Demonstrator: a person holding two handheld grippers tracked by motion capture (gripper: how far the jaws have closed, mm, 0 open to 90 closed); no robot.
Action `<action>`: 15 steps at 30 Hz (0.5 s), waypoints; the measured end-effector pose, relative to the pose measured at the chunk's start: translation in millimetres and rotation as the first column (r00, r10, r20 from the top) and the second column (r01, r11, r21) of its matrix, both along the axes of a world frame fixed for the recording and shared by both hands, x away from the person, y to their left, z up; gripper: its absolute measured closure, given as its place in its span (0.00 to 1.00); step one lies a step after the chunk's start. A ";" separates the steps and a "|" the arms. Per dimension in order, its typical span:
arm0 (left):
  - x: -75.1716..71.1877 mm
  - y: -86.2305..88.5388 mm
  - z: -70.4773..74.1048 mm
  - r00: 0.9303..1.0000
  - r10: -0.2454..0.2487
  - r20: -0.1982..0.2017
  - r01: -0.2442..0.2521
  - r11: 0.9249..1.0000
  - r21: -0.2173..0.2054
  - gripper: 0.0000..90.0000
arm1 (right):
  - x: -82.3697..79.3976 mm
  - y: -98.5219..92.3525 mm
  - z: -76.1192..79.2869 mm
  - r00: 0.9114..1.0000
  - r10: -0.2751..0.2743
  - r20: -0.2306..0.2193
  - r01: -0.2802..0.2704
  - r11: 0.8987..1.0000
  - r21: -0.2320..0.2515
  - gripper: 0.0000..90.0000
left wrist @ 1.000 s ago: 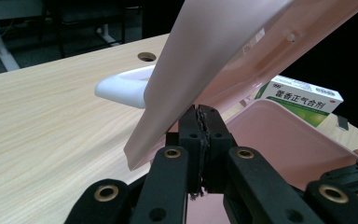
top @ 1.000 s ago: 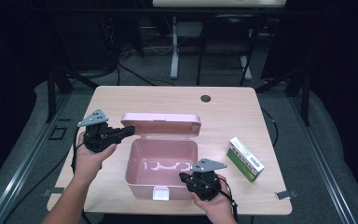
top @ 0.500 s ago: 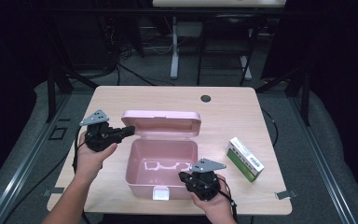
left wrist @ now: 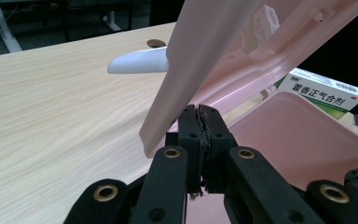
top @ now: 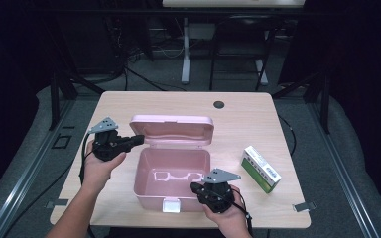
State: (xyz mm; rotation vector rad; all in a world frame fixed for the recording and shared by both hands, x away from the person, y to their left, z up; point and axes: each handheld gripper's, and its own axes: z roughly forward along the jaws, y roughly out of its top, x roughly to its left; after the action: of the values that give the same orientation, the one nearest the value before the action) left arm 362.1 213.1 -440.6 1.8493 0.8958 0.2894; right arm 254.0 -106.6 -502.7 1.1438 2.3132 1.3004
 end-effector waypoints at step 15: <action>7.2 1.1 -10.8 1.000 0.016 -0.022 -0.015 1.000 0.007 0.98 | 0.2 -0.2 -0.5 1.000 0.001 0.007 -0.001 1.000 0.001 0.97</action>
State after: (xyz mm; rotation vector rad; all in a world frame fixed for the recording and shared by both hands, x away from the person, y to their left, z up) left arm 369.3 214.2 -451.4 1.8560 0.9255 0.2830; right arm 254.2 -106.8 -503.1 1.1373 2.3088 1.3042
